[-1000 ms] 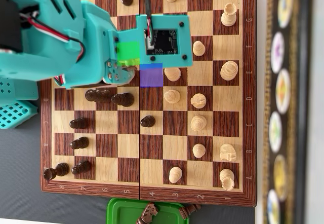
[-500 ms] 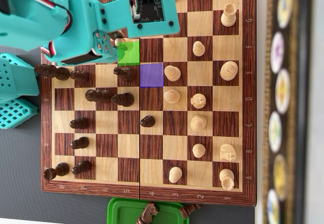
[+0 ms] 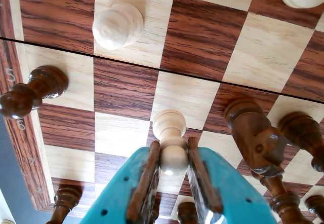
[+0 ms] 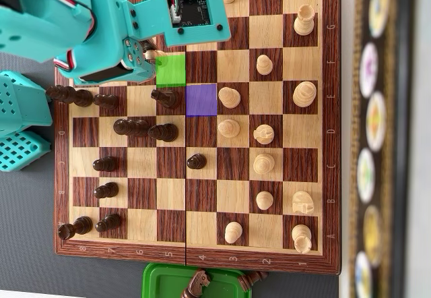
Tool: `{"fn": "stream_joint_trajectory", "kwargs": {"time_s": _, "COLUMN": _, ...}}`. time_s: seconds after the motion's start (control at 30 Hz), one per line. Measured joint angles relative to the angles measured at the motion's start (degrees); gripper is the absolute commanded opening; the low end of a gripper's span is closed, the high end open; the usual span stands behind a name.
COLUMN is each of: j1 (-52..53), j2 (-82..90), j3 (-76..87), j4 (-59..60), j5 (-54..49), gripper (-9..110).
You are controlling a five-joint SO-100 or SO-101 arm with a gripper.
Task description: Play chess
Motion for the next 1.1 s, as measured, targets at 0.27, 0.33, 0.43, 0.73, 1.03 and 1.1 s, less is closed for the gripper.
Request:
{"fn": "stream_joint_trajectory", "kwargs": {"time_s": 0.27, "j1": 0.0, "j2": 0.0, "j3": 0.0, "j4": -1.8, "j5": 0.0, "gripper": 9}}
{"fn": "stream_joint_trajectory", "kwargs": {"time_s": 0.33, "j1": 0.0, "j2": 0.0, "j3": 0.2, "j4": -1.8, "j5": 0.0, "gripper": 9}}
{"fn": "stream_joint_trajectory", "kwargs": {"time_s": 0.43, "j1": 0.0, "j2": -0.2, "j3": 0.2, "j4": -2.0, "j5": -0.1, "gripper": 9}}
{"fn": "stream_joint_trajectory", "kwargs": {"time_s": 0.73, "j1": 0.0, "j2": -2.6, "j3": 0.2, "j4": -2.0, "j5": -0.1, "gripper": 9}}
{"fn": "stream_joint_trajectory", "kwargs": {"time_s": 1.03, "j1": 0.1, "j2": -2.8, "j3": 0.2, "j4": -2.1, "j5": -0.1, "gripper": 9}}
{"fn": "stream_joint_trajectory", "kwargs": {"time_s": 1.1, "j1": 0.1, "j2": -2.8, "j3": 0.2, "j4": -2.1, "j5": -0.1, "gripper": 9}}
